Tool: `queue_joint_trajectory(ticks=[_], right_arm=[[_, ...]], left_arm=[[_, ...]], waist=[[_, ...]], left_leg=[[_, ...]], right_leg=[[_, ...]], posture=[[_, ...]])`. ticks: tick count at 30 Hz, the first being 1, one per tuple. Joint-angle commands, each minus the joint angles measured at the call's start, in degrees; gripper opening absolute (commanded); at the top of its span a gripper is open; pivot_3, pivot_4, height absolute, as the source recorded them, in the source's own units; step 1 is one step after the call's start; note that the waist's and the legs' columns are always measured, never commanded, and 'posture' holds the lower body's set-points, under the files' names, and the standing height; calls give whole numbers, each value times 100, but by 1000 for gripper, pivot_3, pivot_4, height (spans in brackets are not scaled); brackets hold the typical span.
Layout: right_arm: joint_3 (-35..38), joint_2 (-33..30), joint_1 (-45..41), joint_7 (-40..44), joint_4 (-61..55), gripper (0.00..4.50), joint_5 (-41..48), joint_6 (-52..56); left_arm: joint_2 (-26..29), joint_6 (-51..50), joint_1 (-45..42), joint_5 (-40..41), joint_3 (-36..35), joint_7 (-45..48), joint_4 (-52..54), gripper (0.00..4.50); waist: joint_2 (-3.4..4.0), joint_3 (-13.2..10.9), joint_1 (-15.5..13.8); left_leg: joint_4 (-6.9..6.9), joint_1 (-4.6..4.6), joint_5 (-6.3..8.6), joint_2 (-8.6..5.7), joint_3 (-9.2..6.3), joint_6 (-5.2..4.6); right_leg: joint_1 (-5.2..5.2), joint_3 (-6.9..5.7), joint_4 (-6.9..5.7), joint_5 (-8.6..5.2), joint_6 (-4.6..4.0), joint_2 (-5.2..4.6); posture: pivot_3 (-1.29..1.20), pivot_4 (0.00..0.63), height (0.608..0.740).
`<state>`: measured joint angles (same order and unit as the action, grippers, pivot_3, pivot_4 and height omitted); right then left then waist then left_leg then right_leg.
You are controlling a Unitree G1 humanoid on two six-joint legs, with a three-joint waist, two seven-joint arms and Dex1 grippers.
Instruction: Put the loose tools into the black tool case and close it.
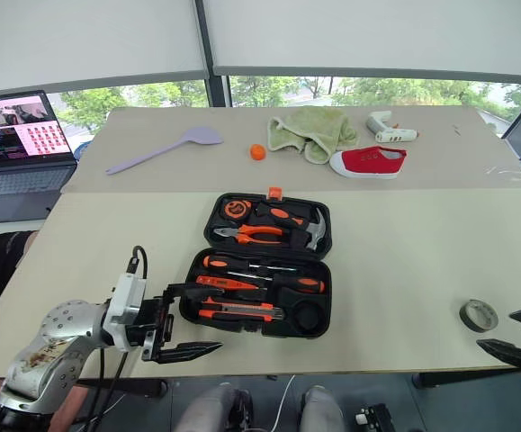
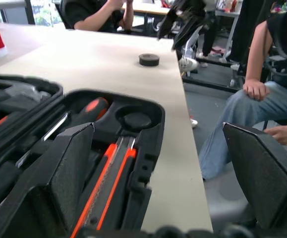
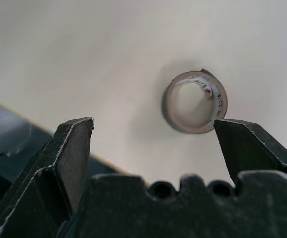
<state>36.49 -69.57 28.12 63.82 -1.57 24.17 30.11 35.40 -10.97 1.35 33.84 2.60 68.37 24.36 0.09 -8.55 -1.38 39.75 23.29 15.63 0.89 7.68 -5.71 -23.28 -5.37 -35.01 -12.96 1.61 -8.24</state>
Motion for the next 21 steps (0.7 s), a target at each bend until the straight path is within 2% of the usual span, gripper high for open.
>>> queue_joint_trajectory(ticks=[1,3,6,12,14,17,19,21], right_arm=[[-782,-186,-728,150,604,4500,-264,-76],[-1168,-187,-1250,208,939,4500,-369,-203],[-1660,-266,-1697,424,1257,3797,-517,-142],[-2326,-186,-2616,602,1762,1798,-833,-474],[-2421,-182,-2764,682,1804,1016,-850,-488],[-2413,-161,-2896,938,1725,84,-770,-741],[-2296,-117,-2983,1274,1226,30,-408,-699],[-2422,-304,-3065,1805,133,30,53,-403]], left_arm=[[-119,-49,-46,74,180,-153,348,4424],[-164,-47,-57,33,258,-209,405,4424],[-167,-47,-72,13,327,-266,446,4500],[-119,-57,-109,59,309,-305,445,4500],[-110,-49,-121,85,277,-296,429,4500],[-136,-30,-109,147,227,-307,425,4500],[-157,-15,-89,174,166,-340,401,4500],[-116,42,-6,160,52,-332,332,4500]], waist=[[-3,-1,-8],[-4,-3,1],[-3,-4,4],[0,-3,38],[1,-3,43],[1,-2,41],[1,-3,53],[2,-2,66]], left_leg=[[5,-3,-1,0,1,2],[8,-1,-3,-5,4,5],[11,0,-9,-9,9,14],[13,-1,-11,-9,15,18],[12,0,-13,-9,14,21],[12,1,-14,-8,13,23],[12,0,-15,-9,14,24],[11,0,-16,-8,12,26]], right_leg=[[3,0,0,1,3,0],[4,0,2,3,12,-6],[6,2,1,14,41,-9],[4,2,-1,17,45,-9],[3,1,-1,16,44,-9],[4,-1,-1,16,45,-10],[5,-2,-1,17,46,-10],[5,-2,-2,17,46,-9]], posture=[[0,150,740],[0,150,740],[0,150,740],[0,150,740],[0,150,740],[0,150,740],[0,150,740],[0,150,740]])
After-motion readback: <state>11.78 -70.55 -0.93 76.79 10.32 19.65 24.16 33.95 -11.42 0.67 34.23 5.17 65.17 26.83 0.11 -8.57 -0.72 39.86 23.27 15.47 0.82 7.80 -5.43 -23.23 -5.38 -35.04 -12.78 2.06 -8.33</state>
